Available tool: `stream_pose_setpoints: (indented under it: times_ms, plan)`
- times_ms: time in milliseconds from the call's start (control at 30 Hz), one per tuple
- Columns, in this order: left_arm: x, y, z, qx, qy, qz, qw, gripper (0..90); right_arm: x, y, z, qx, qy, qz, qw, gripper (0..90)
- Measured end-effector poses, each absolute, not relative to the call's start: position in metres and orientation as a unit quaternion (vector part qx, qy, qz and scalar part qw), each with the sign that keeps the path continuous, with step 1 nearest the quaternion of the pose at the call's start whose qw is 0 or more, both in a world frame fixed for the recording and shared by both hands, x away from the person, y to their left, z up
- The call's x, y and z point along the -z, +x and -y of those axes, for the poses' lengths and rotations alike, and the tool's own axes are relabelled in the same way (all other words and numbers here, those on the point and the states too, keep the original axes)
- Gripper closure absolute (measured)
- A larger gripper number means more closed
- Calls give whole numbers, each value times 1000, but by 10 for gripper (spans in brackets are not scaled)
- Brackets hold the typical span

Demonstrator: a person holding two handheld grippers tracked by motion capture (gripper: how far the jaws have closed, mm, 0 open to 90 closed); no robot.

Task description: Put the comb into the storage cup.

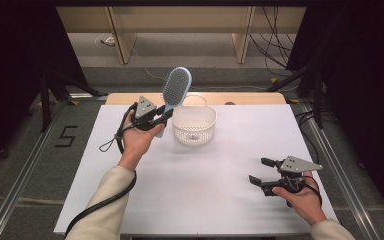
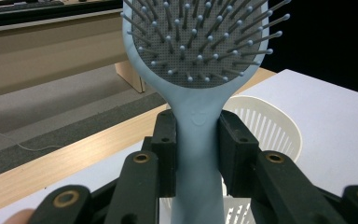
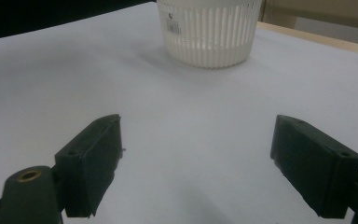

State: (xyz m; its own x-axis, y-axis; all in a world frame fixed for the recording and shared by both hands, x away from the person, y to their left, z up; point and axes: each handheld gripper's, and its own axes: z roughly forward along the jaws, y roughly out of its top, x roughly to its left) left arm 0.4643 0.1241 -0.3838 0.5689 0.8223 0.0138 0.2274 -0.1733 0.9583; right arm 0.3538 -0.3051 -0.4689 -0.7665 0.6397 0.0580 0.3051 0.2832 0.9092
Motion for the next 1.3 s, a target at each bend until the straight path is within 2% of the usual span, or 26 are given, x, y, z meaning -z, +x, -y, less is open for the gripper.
stream_pose_setpoints:
  times_ms: [1300]
  plan:
    - [373, 471, -117, -283, 713, -361, 529, 699, 469, 354, 305, -518, 301, -785, 162, 174]
